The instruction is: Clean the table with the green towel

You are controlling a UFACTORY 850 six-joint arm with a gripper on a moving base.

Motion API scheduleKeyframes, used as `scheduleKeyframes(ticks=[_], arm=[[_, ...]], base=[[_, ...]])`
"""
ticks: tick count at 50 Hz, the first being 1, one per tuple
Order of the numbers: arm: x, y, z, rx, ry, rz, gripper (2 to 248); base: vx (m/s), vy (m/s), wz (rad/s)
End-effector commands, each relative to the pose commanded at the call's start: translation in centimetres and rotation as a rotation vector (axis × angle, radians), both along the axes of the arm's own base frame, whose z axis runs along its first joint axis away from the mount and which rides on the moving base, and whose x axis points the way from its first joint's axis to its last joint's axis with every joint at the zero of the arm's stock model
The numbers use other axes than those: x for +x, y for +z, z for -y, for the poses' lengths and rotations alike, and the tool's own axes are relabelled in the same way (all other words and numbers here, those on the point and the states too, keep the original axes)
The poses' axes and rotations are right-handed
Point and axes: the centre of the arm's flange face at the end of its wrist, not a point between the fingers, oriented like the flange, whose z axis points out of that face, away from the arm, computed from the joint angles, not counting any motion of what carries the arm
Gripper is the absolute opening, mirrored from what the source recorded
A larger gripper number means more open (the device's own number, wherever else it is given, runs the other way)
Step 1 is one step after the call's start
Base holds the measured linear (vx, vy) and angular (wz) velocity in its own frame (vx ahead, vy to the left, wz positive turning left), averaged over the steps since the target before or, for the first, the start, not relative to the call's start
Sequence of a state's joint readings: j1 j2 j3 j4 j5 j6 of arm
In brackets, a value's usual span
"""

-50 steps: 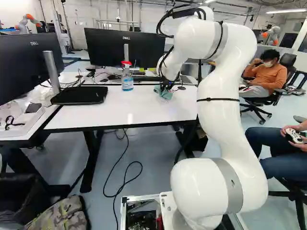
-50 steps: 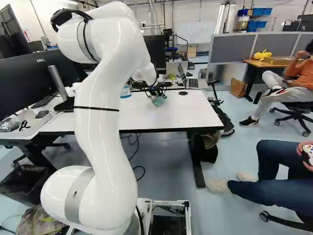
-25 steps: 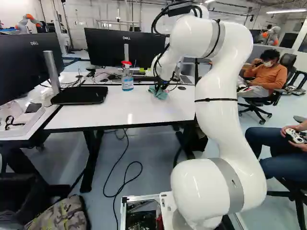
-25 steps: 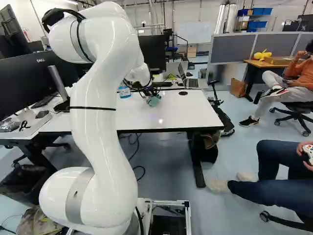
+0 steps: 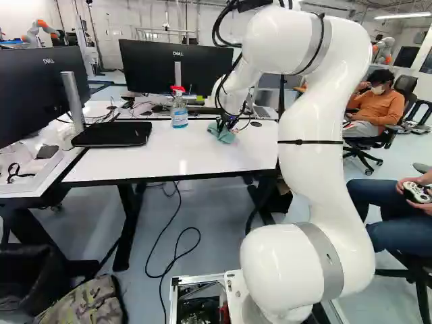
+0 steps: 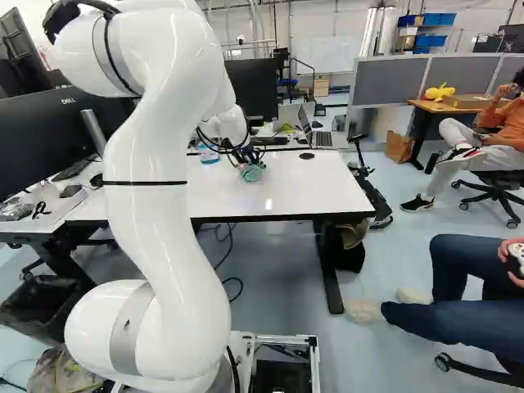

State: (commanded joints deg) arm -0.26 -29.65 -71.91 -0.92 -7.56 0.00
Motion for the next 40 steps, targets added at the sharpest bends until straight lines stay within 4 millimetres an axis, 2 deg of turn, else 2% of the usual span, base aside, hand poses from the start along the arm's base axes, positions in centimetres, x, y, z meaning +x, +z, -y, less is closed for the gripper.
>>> scheduleKeyframes(ticks=[21,33,40], arm=[[-0.3,0.0,3.7,0.000,-0.057,-0.001,56],[1.0,-0.1,5.4,0.000,-0.082,0.010,56],[2.2,-0.2,5.6,-0.001,-0.084,0.020,56]], base=[[0.000,0.000,0.000],[0.000,0.000,0.000],[0.000,0.000,0.000]])
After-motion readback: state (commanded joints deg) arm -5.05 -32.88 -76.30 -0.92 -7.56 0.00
